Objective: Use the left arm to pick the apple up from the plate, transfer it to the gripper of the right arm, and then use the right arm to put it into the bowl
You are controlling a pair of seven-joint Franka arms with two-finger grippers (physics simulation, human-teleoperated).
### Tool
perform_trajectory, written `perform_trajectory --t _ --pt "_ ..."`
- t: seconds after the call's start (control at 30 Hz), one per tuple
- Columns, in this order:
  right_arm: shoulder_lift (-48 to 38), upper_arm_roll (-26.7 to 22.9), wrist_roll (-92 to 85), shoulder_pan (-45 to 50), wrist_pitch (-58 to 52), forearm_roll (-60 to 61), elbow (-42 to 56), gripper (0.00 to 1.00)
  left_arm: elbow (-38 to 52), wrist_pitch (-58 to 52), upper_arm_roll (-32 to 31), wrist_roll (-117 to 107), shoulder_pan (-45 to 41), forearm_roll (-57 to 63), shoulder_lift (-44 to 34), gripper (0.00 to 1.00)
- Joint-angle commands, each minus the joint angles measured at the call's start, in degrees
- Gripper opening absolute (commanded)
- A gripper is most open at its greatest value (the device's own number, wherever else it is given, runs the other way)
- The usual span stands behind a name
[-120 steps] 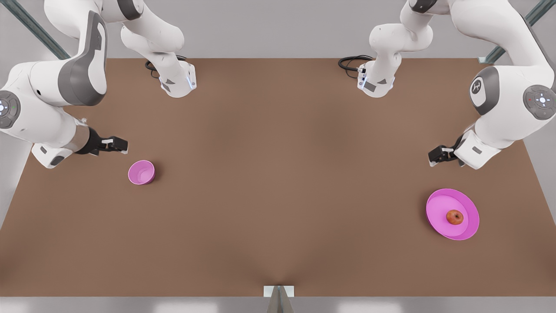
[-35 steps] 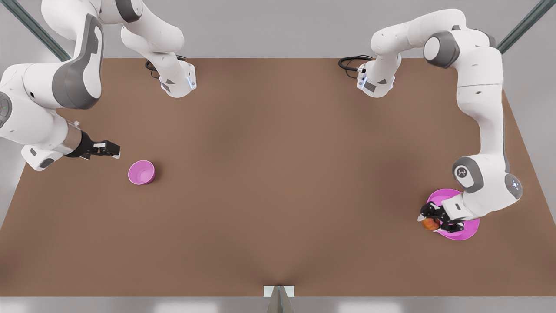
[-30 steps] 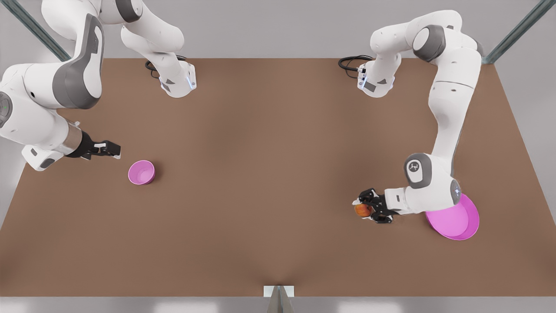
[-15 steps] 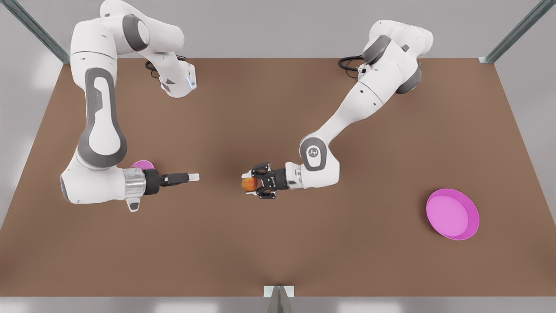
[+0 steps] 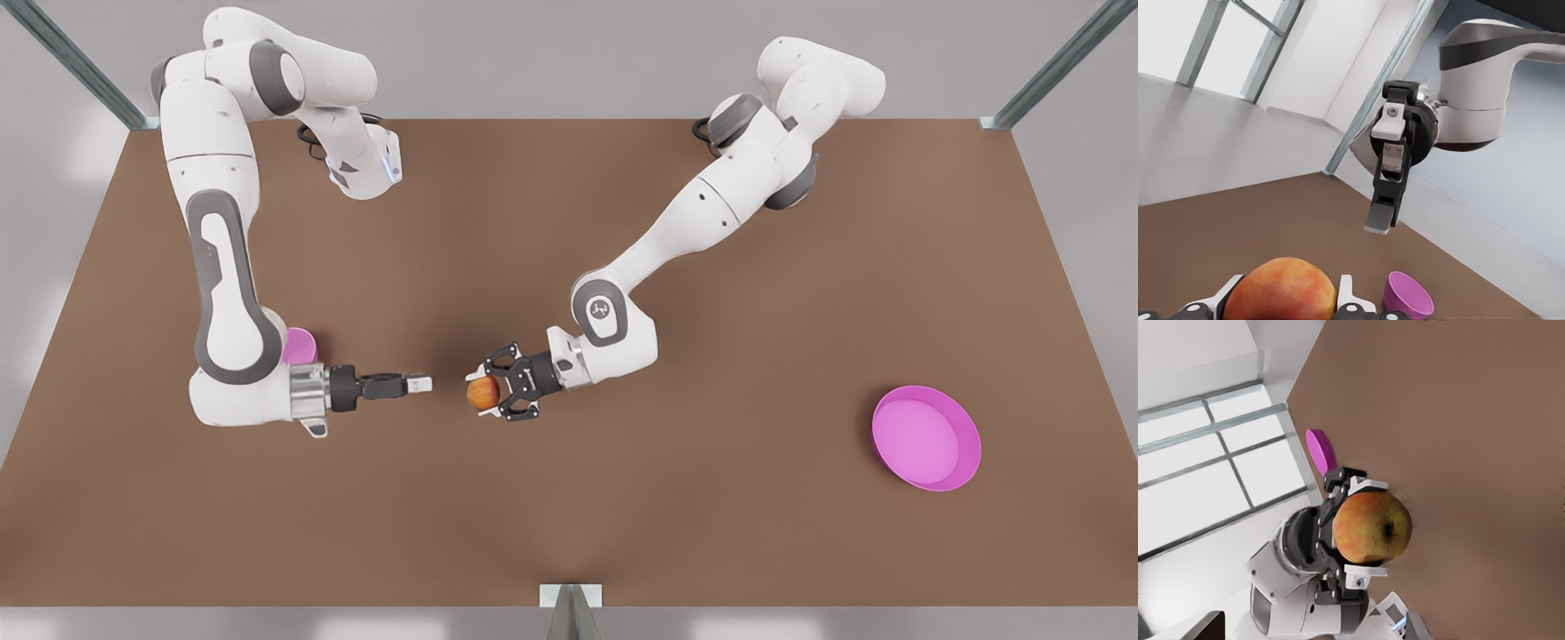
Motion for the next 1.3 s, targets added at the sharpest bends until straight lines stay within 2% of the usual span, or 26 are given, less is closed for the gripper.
perform_trajectory --t 0.0,0.43,0.73,1.27 --pt "0.7 0.0 -13.4 -0.1 1.0 1.2 0.0 1.0 0.2 0.1 -0.3 11.6 0.0 0.0 -0.1 0.51" --pt "8.0 0.3 -28.2 1.3 0.1 10.0 0.0 1.0 1.2 0.2 -1.2 11.6 -0.1 -0.3 0.2 0.52" --pt "10.7 2.3 -34.0 0.9 -3.6 14.0 0.0 1.0 1.2 0.2 -1.2 11.6 -0.1 -0.3 0.4 0.53" --pt "13.5 4.2 -39.1 1.8 -2.9 15.9 0.4 1.0 1.2 0.2 -1.2 11.6 -0.1 -0.4 0.5 0.52"
